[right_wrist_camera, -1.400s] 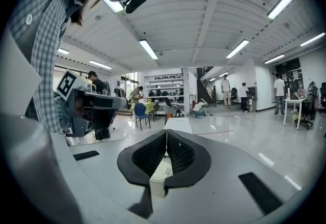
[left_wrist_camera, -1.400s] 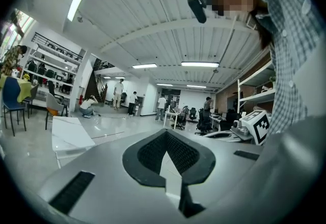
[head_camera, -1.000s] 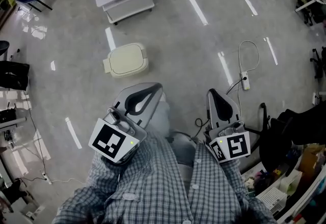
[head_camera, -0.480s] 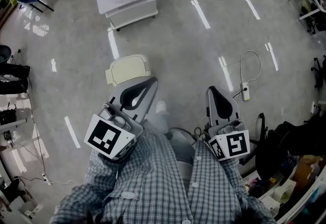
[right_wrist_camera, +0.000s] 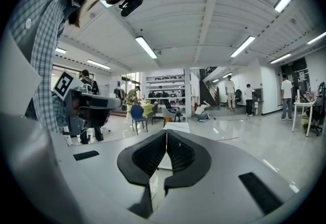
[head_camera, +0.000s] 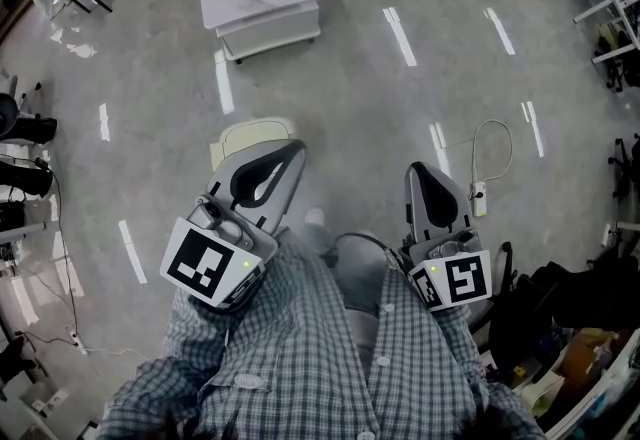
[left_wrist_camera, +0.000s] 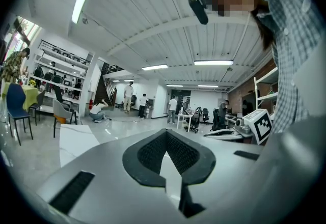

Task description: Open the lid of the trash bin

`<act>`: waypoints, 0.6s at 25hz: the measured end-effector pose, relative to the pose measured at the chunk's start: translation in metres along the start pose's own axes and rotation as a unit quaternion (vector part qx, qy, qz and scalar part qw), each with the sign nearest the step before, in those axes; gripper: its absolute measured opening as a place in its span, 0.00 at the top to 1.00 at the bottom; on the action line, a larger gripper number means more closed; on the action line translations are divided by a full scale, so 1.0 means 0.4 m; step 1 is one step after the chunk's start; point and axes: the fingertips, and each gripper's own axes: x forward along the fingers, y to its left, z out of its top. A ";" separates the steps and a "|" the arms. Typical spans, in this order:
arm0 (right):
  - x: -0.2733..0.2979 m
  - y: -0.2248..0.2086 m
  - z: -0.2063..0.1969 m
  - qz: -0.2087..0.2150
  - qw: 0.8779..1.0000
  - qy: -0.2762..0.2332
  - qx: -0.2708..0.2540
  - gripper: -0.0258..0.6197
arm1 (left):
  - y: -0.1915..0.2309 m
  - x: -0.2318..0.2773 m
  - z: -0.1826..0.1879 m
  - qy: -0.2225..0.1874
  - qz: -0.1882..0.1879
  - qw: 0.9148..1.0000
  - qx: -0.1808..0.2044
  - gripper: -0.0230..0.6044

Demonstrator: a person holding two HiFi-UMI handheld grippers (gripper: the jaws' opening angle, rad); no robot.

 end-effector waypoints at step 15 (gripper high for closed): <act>0.167 0.082 0.006 0.146 0.989 0.030 -0.022 0.93 | 0.104 -0.092 -0.021 -0.005 0.144 0.989 -0.029 0.96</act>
